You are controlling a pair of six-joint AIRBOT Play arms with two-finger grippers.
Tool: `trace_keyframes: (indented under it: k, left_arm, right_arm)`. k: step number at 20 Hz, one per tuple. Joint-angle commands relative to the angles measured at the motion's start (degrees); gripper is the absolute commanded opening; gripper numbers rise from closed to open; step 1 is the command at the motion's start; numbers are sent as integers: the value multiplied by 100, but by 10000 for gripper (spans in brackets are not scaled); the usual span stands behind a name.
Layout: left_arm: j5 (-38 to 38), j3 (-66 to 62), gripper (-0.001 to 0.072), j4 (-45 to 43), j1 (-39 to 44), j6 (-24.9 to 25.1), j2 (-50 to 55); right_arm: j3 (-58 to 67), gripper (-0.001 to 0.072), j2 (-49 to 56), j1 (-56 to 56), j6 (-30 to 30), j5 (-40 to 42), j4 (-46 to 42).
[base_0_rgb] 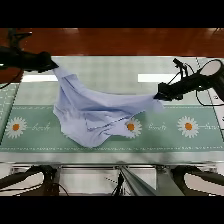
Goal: Fold the shirts.
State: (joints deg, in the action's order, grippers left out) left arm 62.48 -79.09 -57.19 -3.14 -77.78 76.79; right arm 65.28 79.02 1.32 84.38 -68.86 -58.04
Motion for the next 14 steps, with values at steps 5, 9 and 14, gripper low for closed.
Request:
trace_keyframes:
  k: [5,9,14]
  left_arm:
    - [-380,17,22,85,654,0,1556]
    - [260,-24,70,85,590,-293,1692]
    - [2409,-1165,394,66,-306,-581,1421]
  right_arm:
    - [-24,20,647,173,282,2232,-52]
    - [-24,20,697,212,472,2020,-81]
    - [-22,20,632,221,389,1510,4]
